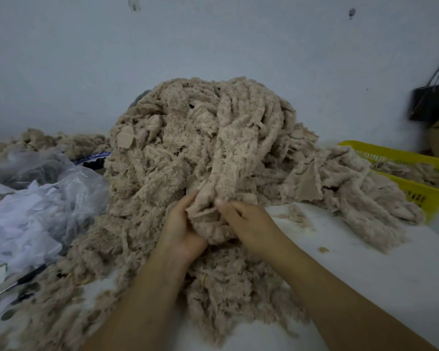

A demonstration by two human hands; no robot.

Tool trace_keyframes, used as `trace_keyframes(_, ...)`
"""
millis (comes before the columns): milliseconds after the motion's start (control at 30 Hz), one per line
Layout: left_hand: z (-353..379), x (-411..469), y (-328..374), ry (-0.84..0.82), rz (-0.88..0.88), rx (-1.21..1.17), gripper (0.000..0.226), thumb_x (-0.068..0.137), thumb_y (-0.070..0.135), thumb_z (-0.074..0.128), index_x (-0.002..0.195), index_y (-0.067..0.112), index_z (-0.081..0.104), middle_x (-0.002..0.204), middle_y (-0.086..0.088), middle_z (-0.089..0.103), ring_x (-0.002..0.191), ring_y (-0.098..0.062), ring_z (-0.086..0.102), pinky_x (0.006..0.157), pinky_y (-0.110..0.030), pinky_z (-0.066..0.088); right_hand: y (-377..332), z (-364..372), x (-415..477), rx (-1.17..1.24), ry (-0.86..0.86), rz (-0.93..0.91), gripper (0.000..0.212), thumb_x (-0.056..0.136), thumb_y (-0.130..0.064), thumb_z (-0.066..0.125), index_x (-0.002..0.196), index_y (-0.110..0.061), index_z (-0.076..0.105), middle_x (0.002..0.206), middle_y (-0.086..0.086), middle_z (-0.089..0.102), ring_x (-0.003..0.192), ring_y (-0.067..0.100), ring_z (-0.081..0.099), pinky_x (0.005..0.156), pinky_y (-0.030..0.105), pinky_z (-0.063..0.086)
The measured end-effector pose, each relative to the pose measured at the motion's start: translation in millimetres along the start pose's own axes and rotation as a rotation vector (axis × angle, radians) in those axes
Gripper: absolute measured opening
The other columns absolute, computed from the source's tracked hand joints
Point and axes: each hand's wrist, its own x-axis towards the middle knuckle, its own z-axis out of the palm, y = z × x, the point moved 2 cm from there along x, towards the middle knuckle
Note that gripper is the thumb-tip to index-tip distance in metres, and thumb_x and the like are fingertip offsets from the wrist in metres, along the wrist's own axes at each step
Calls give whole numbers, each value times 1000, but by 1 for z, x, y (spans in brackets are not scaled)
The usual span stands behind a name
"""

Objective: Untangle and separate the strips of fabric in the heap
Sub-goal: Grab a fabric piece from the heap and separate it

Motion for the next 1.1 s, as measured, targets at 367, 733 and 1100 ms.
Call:
trace_keyframes(367,9,-5,-13,7,-81,422,21,74,17,68,55,13,60,52,-1,47,45,-11,41,50,-23,41,25,-27,11,575,499,380,30,98,-38,51,78,-21,66,58,-13,62,61,7,61,60,26,48)
trace_keyframes(733,3,-6,-1,371,604,1184,19,100,32,57,95,33,75,104,11,71,101,-9,68,90,-28,55,-3,-20,-1,103,348,33,15,96,-48,53,100,-34,56,94,-17,62,82,-9,60,64,10,47)
trace_keyframes(1100,4,-8,8,113,95,73,24,81,27,69,82,6,81,79,-10,76,62,-20,73,51,-29,58,-32,20,-17,-267,-265,-218,57,102,-53,35,52,-25,36,54,-8,40,50,8,38,54,32,34)
